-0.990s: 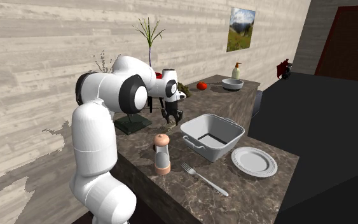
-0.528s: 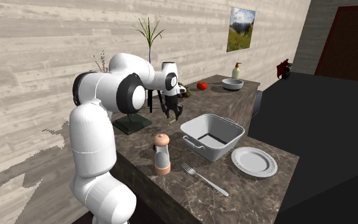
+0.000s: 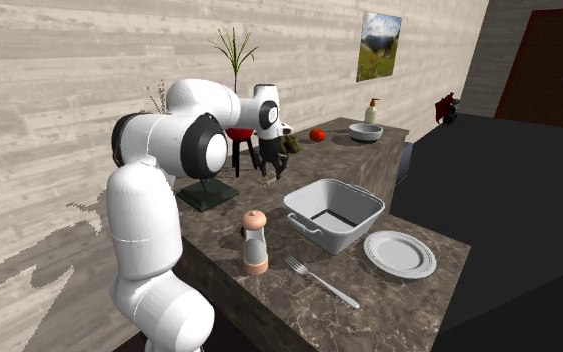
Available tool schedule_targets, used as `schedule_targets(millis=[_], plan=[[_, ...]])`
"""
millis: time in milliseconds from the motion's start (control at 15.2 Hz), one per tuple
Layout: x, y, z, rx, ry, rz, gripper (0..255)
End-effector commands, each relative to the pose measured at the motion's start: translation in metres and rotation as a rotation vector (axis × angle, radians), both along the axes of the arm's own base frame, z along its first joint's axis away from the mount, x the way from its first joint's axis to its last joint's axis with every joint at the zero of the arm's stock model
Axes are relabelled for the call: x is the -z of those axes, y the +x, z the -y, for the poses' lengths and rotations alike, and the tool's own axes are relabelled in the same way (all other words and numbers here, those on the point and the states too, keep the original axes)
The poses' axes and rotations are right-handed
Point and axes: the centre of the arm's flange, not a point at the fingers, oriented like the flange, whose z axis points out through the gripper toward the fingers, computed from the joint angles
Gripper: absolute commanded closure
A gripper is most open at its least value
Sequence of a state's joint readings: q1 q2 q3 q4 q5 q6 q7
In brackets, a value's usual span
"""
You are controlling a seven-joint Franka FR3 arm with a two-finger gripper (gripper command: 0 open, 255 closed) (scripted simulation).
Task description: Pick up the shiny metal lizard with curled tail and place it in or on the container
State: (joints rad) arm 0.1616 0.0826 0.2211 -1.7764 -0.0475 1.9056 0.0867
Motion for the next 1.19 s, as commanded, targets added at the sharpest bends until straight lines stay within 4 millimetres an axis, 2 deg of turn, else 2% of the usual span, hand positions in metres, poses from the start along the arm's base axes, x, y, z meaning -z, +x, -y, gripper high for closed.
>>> schedule_targets(millis=[0, 990, 1122], plan=[[-0.011, -0.001, 0.001, 0.0, 0.0, 0.0, 255], [-0.087, -0.001, 0.001, 0.0, 0.0, 0.0, 255], [-0.088, 0.001, 0.028, 0.0, 0.0, 0.0, 255]])
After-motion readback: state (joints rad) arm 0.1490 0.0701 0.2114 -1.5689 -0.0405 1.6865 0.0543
